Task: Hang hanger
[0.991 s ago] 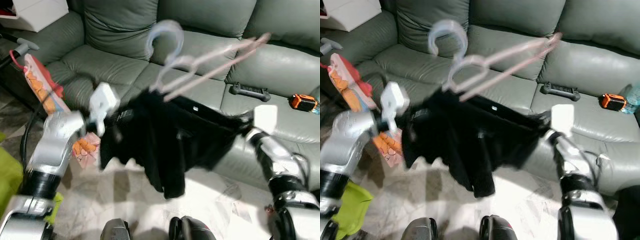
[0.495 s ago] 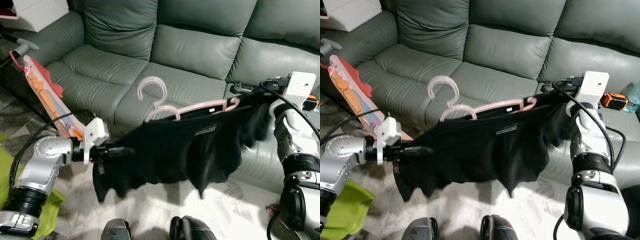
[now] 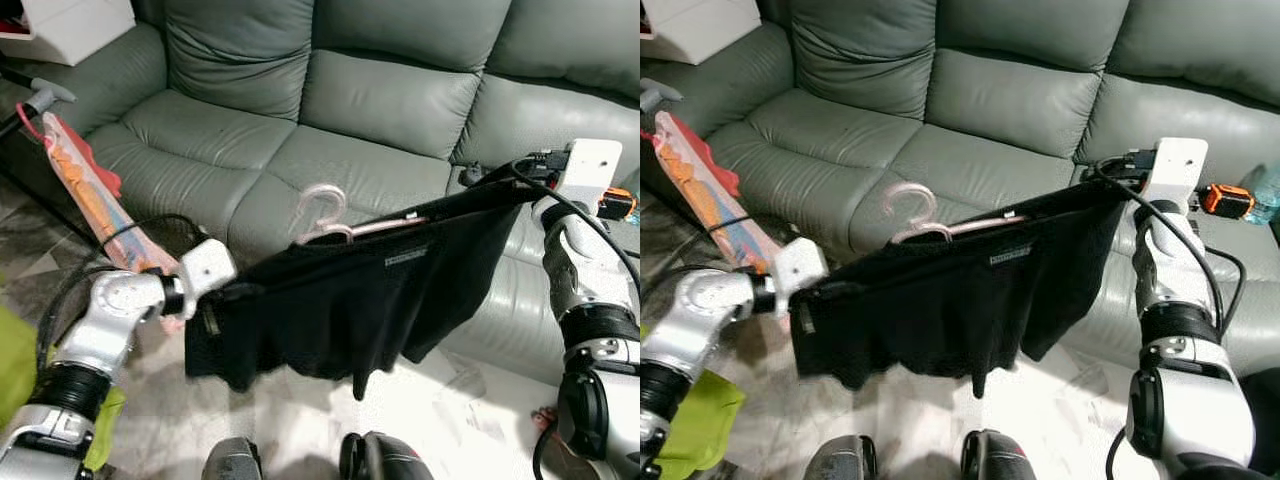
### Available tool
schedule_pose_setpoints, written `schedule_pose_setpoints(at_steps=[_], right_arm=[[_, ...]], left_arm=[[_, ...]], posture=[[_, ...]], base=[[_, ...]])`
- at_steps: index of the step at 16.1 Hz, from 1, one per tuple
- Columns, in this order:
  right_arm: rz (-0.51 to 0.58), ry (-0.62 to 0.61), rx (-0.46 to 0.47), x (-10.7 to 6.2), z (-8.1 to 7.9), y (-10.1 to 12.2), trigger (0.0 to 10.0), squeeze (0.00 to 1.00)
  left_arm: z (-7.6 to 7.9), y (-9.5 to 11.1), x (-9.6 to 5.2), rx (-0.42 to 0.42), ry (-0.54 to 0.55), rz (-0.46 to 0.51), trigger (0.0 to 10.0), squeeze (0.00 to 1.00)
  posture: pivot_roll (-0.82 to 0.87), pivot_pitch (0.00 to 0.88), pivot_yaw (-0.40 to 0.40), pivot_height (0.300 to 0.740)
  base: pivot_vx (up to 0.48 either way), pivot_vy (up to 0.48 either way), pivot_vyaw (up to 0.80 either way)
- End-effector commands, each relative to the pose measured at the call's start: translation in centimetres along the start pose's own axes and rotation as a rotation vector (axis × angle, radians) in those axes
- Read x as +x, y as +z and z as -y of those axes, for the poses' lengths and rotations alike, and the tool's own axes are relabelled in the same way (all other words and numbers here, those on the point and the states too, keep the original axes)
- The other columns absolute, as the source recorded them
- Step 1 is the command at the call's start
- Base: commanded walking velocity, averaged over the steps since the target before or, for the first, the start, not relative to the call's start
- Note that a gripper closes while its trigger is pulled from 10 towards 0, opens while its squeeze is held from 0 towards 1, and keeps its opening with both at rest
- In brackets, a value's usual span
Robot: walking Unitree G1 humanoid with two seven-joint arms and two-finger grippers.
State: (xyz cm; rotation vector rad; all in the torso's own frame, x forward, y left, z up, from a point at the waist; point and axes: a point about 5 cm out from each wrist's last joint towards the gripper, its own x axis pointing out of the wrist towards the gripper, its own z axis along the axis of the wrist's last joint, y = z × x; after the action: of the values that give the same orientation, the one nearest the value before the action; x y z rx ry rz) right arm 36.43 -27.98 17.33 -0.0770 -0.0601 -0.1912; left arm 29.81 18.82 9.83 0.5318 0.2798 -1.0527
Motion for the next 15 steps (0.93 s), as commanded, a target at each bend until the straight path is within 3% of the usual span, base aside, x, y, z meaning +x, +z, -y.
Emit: schedule_pose_setpoints(at_steps=[1, 3, 5, 6, 8, 9, 11, 12, 13, 14, 15], right_arm=[[0.057, -0.036, 0.01, 0.5, 0.8, 1.6, 0.0, 0.0], [0.026, 0.002, -0.019, 0.8, -0.8, 1.0, 0.0, 0.0], [0.022, 0.024, -0.048, 1.3, -3.7, 1.1, 0.0, 0.0], [0.031, 0.052, -0.05, 1.6, -5.5, 1.5, 0.0, 0.0], [0.043, 0.084, -0.052, 1.8, -7.3, 1.9, 0.0, 0.0], [0.062, 0.172, -0.105, 1.9, -10.2, 2.4, 0.0, 0.0], [0.068, 0.24, -0.149, 1.8, -12.0, 2.6, 0.0, 0.0], [0.053, 0.331, -0.269, 1.3, -13.7, 1.8, 0.0, 0.0], [0.056, 0.374, -0.365, 1.0, -14.4, 1.3, 0.0, 0.0], [0.027, 0.419, -0.416, 0.7, -15.1, 0.5, 0.0, 0.0], [-0.004, 0.47, -0.405, 0.2, -15.9, -0.2, 0.0, 0.0]], left_arm=[[0.6, -1.8, -0.6, -0.016, -0.009, -0.097, 0.0, 0.0], [1.1, -1.9, 0.1, 0.007, -0.005, -0.108, 0.0, 0.0], [0.9, -1.9, 1.1, -0.005, 0.09, -0.123, 0.0, 0.0], [0.4, -2.1, 1.6, -0.051, 0.185, -0.136, 0.0, 0.0], [0.0, -2.3, 1.8, -0.066, 0.272, -0.155, 0.0, 0.0], [-0.9, -2.6, 1.4, -0.038, 0.399, -0.187, 0.0, 0.0], [-1.6, -2.8, 0.9, -0.03, 0.488, -0.201, 0.0, 0.0], [-2.6, -2.9, 0.2, -0.057, 0.617, -0.202, 0.0, 0.0], [-3.0, -2.9, 0.0, -0.105, 0.691, -0.185, 0.0, 0.0], [-3.4, -2.7, 0.1, -0.175, 0.754, -0.151, 0.0, 0.0], [-3.5, -2.3, 0.4, -0.252, 0.814, -0.113, 0.0, 0.0]], posture=[[-0.05, 0.098, -0.019, 0.74], [-0.06, 0.099, -0.012, 0.74], [-0.06, 0.098, -0.008, 0.74], [-0.06, 0.098, -0.008, 0.74], [-0.05, 0.096, -0.009, 0.74], [-0.04, 0.098, -0.021, 0.74], [-0.03, 0.098, -0.026, 0.74], [-0.03, 0.1, -0.028, 0.74], [-0.03, 0.1, -0.028, 0.74], [-0.04, 0.102, -0.029, 0.74], [-0.04, 0.103, -0.029, 0.74]], base=[[0.0, 0.0, 0.0], [0.0, 0.0, 0.0], [0.0, 0.0, 0.0], [0.0, 0.0, 0.0], [0.0, 0.0, 0.0], [0.0, 0.0, 0.0], [0.0, 0.0, 0.0], [0.0, 0.0, 0.0], [0.0, 0.0, 0.0], [0.0, 0.0, 0.0], [0.0, 0.0, 0.0]])
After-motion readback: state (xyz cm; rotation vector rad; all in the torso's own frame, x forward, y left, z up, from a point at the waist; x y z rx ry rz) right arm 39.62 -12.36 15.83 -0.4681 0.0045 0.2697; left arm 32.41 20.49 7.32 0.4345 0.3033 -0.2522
